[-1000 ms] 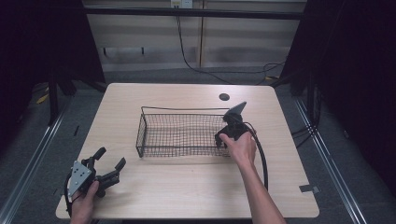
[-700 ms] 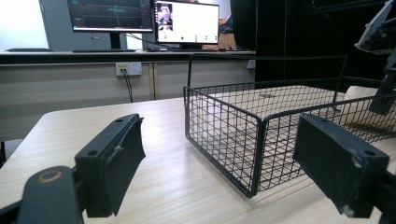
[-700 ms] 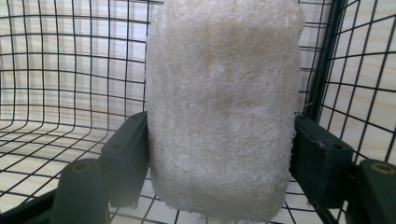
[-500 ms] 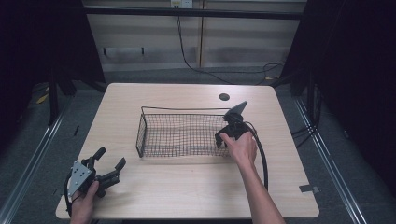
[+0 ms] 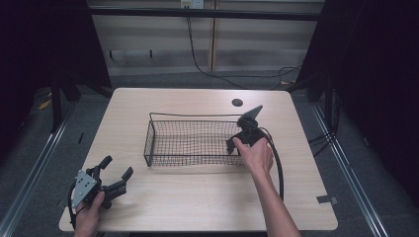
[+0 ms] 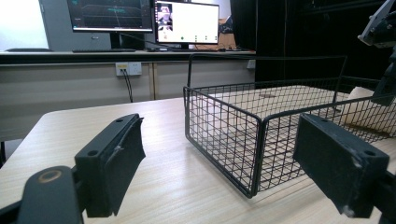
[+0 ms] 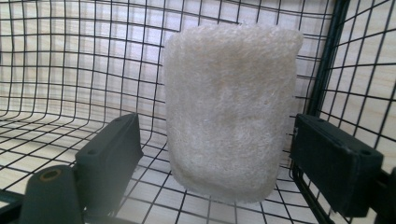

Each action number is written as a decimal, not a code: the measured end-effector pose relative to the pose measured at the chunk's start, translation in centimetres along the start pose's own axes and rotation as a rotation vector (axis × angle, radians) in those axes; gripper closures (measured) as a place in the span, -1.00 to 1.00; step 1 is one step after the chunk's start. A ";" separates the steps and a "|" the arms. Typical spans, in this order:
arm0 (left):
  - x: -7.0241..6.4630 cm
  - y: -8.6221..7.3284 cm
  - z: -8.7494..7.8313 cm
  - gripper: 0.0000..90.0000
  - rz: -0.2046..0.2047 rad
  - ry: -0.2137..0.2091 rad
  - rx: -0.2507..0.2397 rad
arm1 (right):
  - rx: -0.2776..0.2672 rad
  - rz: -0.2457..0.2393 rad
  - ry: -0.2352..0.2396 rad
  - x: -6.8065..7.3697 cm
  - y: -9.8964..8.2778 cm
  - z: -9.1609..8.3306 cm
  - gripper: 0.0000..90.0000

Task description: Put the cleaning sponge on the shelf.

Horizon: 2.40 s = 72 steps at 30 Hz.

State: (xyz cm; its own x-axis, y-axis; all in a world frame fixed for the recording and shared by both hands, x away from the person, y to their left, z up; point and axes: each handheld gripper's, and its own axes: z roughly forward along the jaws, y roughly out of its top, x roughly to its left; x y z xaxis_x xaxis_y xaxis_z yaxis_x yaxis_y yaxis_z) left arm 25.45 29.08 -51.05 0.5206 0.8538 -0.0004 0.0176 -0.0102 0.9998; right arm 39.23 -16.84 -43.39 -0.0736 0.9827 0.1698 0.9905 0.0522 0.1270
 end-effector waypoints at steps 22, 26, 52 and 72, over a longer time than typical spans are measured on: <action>0.0 0.0 0.0 -0.65 0.000 0.001 0.000 | -0.085 -0.049 0.054 -1.0 -0.8 -1.8 -0.61; 0.0 0.0 0.0 -0.65 0.000 0.000 0.000 | -0.123 -0.081 0.072 -1.3 -1.2 -2.3 -0.61; 0.0 0.0 0.0 -0.65 -0.002 0.001 -0.001 | -0.380 -0.297 0.196 -2.3 -5.5 -5.5 -0.50; -0.1 0.0 0.0 -0.65 -0.004 0.005 -0.002 | -0.467 -0.342 0.237 -2.4 -10.6 -5.9 -0.54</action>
State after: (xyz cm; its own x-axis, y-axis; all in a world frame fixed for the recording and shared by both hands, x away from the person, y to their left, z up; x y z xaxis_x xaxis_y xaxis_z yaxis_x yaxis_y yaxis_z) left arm 25.43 29.03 -51.06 0.5162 0.8565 -0.0044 0.0183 -0.0059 0.9998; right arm 28.23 -20.80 -39.38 -0.4549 0.8549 0.2495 0.7547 0.2213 0.6176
